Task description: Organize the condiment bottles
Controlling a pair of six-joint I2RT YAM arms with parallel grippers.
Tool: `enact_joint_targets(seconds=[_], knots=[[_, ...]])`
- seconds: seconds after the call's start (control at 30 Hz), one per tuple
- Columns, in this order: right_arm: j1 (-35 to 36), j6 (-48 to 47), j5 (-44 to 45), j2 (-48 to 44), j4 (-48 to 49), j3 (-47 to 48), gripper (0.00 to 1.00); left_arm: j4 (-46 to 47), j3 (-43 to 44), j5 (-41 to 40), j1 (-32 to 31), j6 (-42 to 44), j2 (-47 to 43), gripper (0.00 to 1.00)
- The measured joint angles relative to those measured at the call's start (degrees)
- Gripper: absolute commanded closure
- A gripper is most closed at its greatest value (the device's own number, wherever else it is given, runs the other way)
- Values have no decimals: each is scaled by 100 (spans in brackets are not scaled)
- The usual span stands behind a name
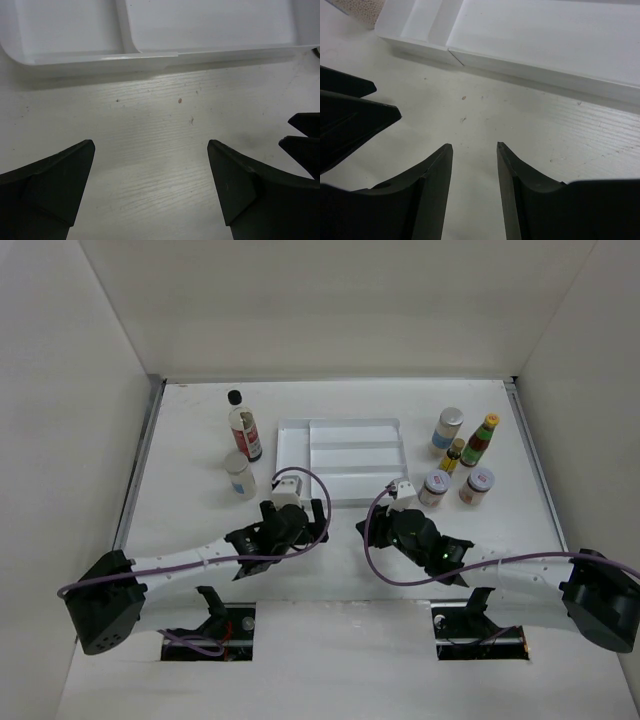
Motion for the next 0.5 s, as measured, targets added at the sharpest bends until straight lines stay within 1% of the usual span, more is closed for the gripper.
enact_joint_targets(seconds=[0.1,0.2,0.27,0.33,0.4,0.43,0.47,0.5], knots=[[0,15,0,-9,-2,0,51,-127,37,-24,79,50,-142,0],[0,17,0,-26,-4,0,51,-258,278,-90,192,201,-273,0],[0,17,0,-33,-7,0,55,-280,540,-186,227,348,-282,0],[0,13,0,-35,-9,0,64,-282,857,-354,219,549,-282,0],[0,17,0,-37,-9,0,81,-278,1178,-549,197,811,-280,0],[0,31,0,-37,-20,0,88,-275,1357,-671,179,964,-275,0],[0,31,-4,-37,-28,0,92,-262,1517,-756,175,1095,-258,0],[0,39,-4,-37,-35,0,94,-234,1703,-822,177,1239,-229,0]])
